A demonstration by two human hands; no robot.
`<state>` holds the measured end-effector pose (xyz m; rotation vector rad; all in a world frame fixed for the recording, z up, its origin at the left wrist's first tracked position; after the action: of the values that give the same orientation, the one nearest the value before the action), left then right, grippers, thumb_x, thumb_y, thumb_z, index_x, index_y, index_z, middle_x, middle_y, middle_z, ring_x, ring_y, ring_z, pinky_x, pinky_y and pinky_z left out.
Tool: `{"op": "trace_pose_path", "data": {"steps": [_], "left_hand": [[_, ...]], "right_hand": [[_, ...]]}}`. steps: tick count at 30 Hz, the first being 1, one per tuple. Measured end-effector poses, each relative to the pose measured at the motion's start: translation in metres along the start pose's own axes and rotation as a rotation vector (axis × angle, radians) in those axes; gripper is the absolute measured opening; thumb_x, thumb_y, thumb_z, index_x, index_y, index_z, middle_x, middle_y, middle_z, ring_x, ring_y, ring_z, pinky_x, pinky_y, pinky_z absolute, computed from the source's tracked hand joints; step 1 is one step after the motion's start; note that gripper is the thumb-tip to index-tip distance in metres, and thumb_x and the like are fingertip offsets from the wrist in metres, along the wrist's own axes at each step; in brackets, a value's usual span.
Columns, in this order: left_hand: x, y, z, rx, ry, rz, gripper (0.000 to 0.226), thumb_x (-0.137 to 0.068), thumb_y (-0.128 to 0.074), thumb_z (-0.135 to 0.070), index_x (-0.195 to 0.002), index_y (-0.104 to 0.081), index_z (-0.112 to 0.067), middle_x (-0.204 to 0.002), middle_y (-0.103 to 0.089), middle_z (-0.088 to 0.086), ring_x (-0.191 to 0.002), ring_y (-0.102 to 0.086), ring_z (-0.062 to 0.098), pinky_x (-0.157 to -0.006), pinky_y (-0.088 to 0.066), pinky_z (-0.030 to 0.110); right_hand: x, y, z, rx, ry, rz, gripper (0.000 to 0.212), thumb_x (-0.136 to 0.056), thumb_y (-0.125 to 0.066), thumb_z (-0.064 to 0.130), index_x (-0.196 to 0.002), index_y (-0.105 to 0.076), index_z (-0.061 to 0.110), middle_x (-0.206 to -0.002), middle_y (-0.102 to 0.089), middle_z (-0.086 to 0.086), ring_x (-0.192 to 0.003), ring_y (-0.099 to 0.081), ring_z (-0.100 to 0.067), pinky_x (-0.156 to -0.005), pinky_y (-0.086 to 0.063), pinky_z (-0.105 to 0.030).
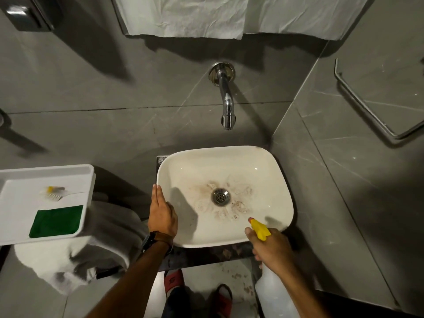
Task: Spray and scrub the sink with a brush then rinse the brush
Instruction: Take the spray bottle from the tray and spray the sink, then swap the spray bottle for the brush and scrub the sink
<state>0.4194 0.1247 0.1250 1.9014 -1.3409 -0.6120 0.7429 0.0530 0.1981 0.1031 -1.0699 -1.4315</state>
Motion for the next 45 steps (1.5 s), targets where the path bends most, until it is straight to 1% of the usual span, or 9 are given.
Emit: {"op": "trace_pose_path", "data": {"steps": [6, 12, 17, 24, 28, 31, 36, 42, 45], "left_hand": [[-0.001, 0.001, -0.001, 0.022, 0.006, 0.002, 0.065, -0.097, -0.04, -0.008, -0.156, -0.013, -0.008, -0.165, -0.015, 0.008, -0.145, -0.031, 0.028, -0.114, -0.031, 0.034], [0.001, 0.011, 0.005, 0.308, 0.06, 0.011, 0.058, -0.102, -0.037, -0.023, -0.155, -0.015, -0.013, -0.163, -0.017, 0.001, -0.15, -0.019, 0.018, -0.117, -0.008, 0.016], [-0.002, 0.049, 0.043, 0.419, 0.172, -0.149, 0.055, -0.104, -0.034, -0.029, -0.155, -0.022, -0.012, -0.161, -0.022, -0.002, -0.146, -0.021, 0.006, -0.112, -0.008, 0.004], [-0.016, 0.13, 0.174, 0.43, 0.416, -0.43, 0.052, -0.104, -0.034, -0.024, -0.154, -0.023, -0.015, -0.16, -0.025, -0.003, -0.146, -0.024, 0.007, -0.116, -0.014, 0.013], [-0.017, 0.166, 0.249, 0.455, 0.573, -0.541, 0.052, -0.104, -0.034, -0.019, -0.154, -0.023, -0.012, -0.162, -0.025, 0.002, -0.147, -0.024, 0.012, -0.12, -0.015, 0.022], [-0.022, 0.186, 0.296, 0.452, 0.639, -0.589, 0.052, -0.105, -0.032, -0.019, -0.155, -0.021, -0.012, -0.162, -0.025, 0.004, -0.147, -0.024, 0.013, -0.119, -0.015, 0.021], [-0.035, 0.208, 0.362, 0.462, 0.756, -0.671, 0.053, -0.104, -0.032, -0.018, -0.155, -0.018, -0.011, -0.162, -0.022, 0.003, -0.146, -0.022, 0.009, -0.116, -0.011, 0.016], [-0.051, 0.197, 0.423, 0.444, 0.88, -0.676, 0.057, -0.103, -0.032, -0.018, -0.156, -0.011, -0.011, -0.165, -0.014, 0.006, -0.151, -0.015, 0.019, -0.119, -0.008, 0.021], [-0.059, 0.188, 0.434, 0.476, 0.875, -0.654, 0.061, -0.104, -0.032, -0.024, -0.157, -0.003, -0.016, -0.165, -0.008, 0.001, -0.151, -0.012, 0.016, -0.119, -0.01, 0.023]], "right_hand": [[0.018, -0.041, 0.048, 0.259, 0.139, 0.081, 0.056, -0.089, -0.048, 0.07, -0.123, -0.072, 0.033, -0.11, -0.074, -0.004, -0.105, -0.068, -0.03, -0.087, -0.056, -0.04], [0.026, -0.071, 0.105, 0.314, 0.318, 0.123, 0.079, -0.081, -0.034, 0.083, -0.127, -0.068, 0.028, -0.109, -0.076, 0.001, -0.103, -0.068, -0.027, -0.085, -0.055, -0.041], [0.04, -0.1, 0.175, 0.249, 0.511, 0.161, 0.103, -0.069, -0.019, 0.099, -0.121, -0.07, 0.026, -0.115, -0.077, 0.001, -0.112, -0.068, -0.029, -0.093, -0.055, -0.044], [0.07, -0.184, 0.301, 0.137, 0.784, 0.348, 0.068, -0.078, -0.048, 0.078, -0.133, -0.066, 0.041, -0.085, -0.074, 0.009, -0.079, -0.069, -0.009, -0.077, -0.058, -0.032], [0.078, -0.263, 0.363, 0.103, 0.901, 0.457, 0.055, -0.084, -0.057, 0.072, -0.111, -0.072, 0.026, -0.083, -0.074, 0.01, -0.08, -0.069, -0.003, -0.067, -0.055, -0.026], [0.075, -0.331, 0.401, 0.077, 0.935, 0.566, 0.021, -0.089, -0.07, 0.048, -0.097, -0.074, 0.029, -0.084, -0.073, 0.025, -0.083, -0.068, 0.006, -0.064, -0.048, -0.008], [0.068, -0.444, 0.451, 0.006, 1.017, 0.676, 0.035, -0.083, -0.072, 0.05, -0.117, -0.071, 0.041, -0.097, -0.071, 0.04, -0.099, -0.068, 0.012, -0.082, -0.048, -0.003], [0.051, -0.566, 0.491, -0.061, 1.005, 0.77, 0.033, -0.083, -0.085, 0.019, -0.115, -0.079, 0.015, -0.103, -0.081, 0.009, -0.098, -0.074, 0.0, -0.092, -0.058, -0.023], [0.039, -0.619, 0.503, -0.122, 0.969, 0.796, 0.032, -0.084, -0.084, 0.014, -0.116, -0.079, 0.016, -0.109, -0.08, 0.009, -0.104, -0.074, -0.005, -0.097, -0.058, -0.031]]}}
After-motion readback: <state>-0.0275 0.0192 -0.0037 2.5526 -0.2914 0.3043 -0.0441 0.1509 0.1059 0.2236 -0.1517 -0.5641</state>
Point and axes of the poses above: each hand's wrist, its own x-axis away from the middle knuckle, its own y-axis out of the back of the hand, z = x × y, the point moved 5 cm from there along -x, towards the middle knuckle
